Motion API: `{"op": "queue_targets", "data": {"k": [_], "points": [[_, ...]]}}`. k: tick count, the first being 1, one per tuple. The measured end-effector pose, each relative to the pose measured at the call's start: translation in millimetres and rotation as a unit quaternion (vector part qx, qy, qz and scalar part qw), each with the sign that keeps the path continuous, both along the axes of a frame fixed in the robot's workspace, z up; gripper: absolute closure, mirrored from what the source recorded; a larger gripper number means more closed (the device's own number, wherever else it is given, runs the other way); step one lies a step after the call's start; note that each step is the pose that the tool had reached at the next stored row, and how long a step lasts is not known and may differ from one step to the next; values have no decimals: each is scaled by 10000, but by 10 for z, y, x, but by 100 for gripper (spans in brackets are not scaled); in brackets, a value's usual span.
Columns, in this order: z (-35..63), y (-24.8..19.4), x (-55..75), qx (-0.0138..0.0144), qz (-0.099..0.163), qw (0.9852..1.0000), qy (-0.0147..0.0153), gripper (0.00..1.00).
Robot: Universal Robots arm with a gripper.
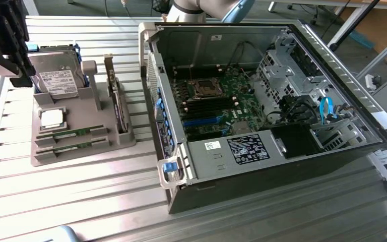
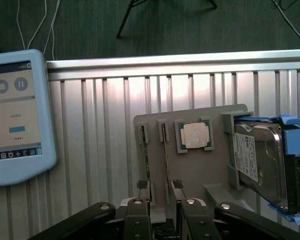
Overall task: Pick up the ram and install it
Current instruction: 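Pick up the ram and move it above insertion slot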
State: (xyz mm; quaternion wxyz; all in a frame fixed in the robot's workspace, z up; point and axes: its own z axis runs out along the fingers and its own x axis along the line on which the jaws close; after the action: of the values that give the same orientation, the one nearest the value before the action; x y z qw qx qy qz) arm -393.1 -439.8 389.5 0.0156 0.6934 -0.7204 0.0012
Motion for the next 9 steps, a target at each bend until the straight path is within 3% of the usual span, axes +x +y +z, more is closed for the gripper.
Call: {"op": "queue_targets", "data": {"k": [9], "points": [[-29, -2, -1, 0, 5, 10000, 0, 70]]}}
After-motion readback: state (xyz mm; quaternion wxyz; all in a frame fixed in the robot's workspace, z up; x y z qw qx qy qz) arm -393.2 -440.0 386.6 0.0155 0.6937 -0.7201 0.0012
